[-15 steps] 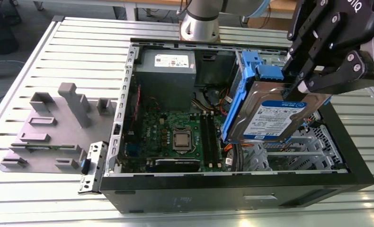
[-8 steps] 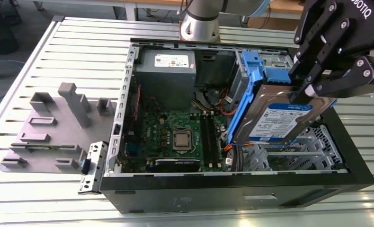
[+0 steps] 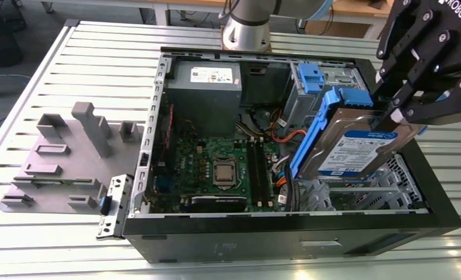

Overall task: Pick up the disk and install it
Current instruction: 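Pick up the disk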

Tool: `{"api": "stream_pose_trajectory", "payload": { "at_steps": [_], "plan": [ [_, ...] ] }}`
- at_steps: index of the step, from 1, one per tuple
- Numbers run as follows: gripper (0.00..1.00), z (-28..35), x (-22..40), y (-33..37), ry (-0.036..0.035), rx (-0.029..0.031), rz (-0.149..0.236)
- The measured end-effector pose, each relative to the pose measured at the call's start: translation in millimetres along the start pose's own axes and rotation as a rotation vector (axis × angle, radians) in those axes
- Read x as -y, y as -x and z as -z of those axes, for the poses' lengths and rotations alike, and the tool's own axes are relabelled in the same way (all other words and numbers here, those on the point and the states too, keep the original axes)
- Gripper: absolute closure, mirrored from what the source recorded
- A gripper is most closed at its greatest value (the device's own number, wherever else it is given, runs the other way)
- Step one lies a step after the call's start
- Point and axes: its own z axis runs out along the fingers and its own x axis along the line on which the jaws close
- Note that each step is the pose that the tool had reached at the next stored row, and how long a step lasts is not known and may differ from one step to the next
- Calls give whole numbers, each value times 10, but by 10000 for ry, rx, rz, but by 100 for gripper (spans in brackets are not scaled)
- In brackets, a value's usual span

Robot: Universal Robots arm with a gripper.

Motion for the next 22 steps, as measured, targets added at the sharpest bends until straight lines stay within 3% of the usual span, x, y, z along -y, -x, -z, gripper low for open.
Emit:
{"api": "stream_pose_trajectory", "payload": {
  "at_steps": [14,22],
  "plan": [
    [65,-43,292,14,0,-1,0],
    [65,-56,508,28,0,-2,1]
  ]
}}
